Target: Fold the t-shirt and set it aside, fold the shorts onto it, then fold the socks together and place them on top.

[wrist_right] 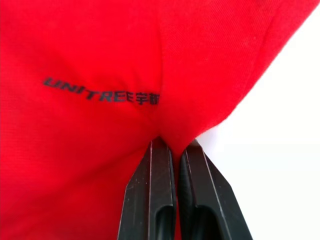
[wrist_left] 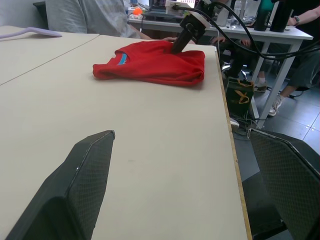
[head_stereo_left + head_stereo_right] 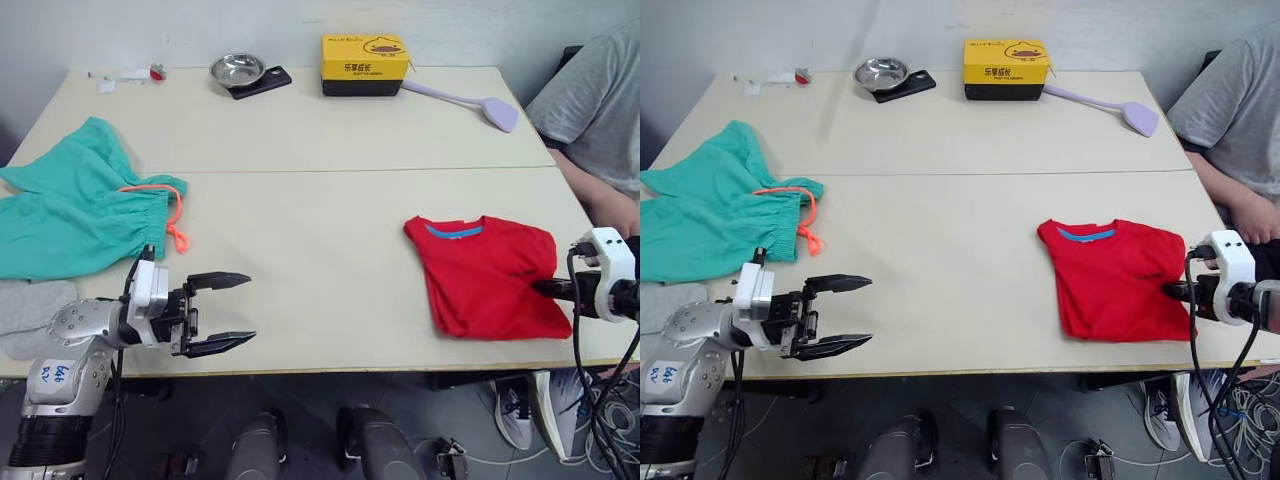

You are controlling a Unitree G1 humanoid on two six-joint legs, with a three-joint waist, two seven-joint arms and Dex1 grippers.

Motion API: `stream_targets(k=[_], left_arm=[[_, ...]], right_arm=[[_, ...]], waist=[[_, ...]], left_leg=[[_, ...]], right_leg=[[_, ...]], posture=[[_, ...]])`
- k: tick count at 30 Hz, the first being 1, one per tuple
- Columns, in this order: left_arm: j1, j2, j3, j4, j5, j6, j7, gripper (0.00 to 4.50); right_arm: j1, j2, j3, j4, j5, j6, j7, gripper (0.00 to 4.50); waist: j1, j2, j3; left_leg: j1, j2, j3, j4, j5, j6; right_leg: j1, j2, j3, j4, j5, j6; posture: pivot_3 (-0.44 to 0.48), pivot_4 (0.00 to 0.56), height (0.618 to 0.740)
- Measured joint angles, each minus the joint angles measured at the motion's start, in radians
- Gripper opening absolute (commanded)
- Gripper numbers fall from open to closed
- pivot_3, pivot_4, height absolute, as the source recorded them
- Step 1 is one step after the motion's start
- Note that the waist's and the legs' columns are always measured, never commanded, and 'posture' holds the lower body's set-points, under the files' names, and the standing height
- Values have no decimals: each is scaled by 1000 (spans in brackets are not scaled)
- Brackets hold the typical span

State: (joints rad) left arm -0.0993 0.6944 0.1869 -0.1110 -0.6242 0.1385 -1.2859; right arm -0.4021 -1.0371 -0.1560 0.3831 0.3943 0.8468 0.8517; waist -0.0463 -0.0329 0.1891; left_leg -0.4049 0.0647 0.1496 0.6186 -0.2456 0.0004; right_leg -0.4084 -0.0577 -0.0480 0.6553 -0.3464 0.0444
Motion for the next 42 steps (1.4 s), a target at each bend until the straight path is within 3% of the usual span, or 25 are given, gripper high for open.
stream_targets(k=[4,9,12,16,19,21,25,30,35,39,42], left_arm=[[12,-2,1,1,3,-8,1,4500],[83,5,51,-1,6,-9,34,4500],[131,-10,124,3,49,-47,130,4500],[224,-29,244,5,106,-109,263,4500],[320,-26,337,-8,123,-64,356,4500],[395,-8,414,-20,160,60,480,4500],[500,-35,572,3,157,75,545,4500],[606,-115,707,67,155,23,574,4500],[674,-163,763,86,152,10,592,4500],[678,-161,778,90,121,27,591,4500],[634,-103,775,77,94,82,591,4500]], right_arm=[[-39,6,9,43,-8,9,17,25],[4,-38,-3,12,-7,74,48,1760],[66,-97,-32,-31,-6,64,87,2886],[167,-141,-110,-156,4,-193,264,4426],[227,-76,-181,-266,36,-409,360,4475],[281,11,-193,-340,57,-514,397,4475],[363,251,-185,-438,99,-732,416,4475],[393,359,-106,-451,63,-912,432,4475],[395,444,-42,-449,19,-1049,403,4475],[421,455,-28,-460,12,-1069,364,4475],[437,460,-21,-515,24,-1038,307,4475]], waist=[[-6,0,0],[-6,0,0],[-3,3,2],[-12,4,2],[-17,1,1],[-13,-3,2],[-7,-3,2],[-8,-4,1],[-8,-5,0],[1,-5,0],[4,-5,0]], left_leg=[[0,0,0,1,3,-5],[0,0,-1,1,2,-5],[-1,0,-1,1,2,-4],[0,1,0,1,-2,1],[1,3,-1,1,-2,0],[1,4,-3,1,-2,-1],[0,2,-3,1,-2,0],[2,0,-2,3,-5,-2],[2,1,-3,3,-6,-3],[2,1,-5,3,-6,-4],[2,1,-6,3,-6,-4]], right_leg=[[0,-1,1,1,1,1],[0,-1,0,0,0,0],[0,-2,0,0,0,0],[0,-1,1,0,0,0],[1,2,0,0,0,0],[1,3,0,0,0,0],[2,0,-1,0,0,0],[4,-3,-2,-1,1,-1],[4,-4,-2,-1,0,-5],[4,-4,-4,-1,-2,-8],[4,-4,-4,1,-1,-9]], posture=[[0,150,740],[0,150,740],[0,150,740],[0,150,740],[0,150,740],[0,150,740],[0,150,740],[0,150,740],[0,150,740],[0,150,740],[0,150,740]])
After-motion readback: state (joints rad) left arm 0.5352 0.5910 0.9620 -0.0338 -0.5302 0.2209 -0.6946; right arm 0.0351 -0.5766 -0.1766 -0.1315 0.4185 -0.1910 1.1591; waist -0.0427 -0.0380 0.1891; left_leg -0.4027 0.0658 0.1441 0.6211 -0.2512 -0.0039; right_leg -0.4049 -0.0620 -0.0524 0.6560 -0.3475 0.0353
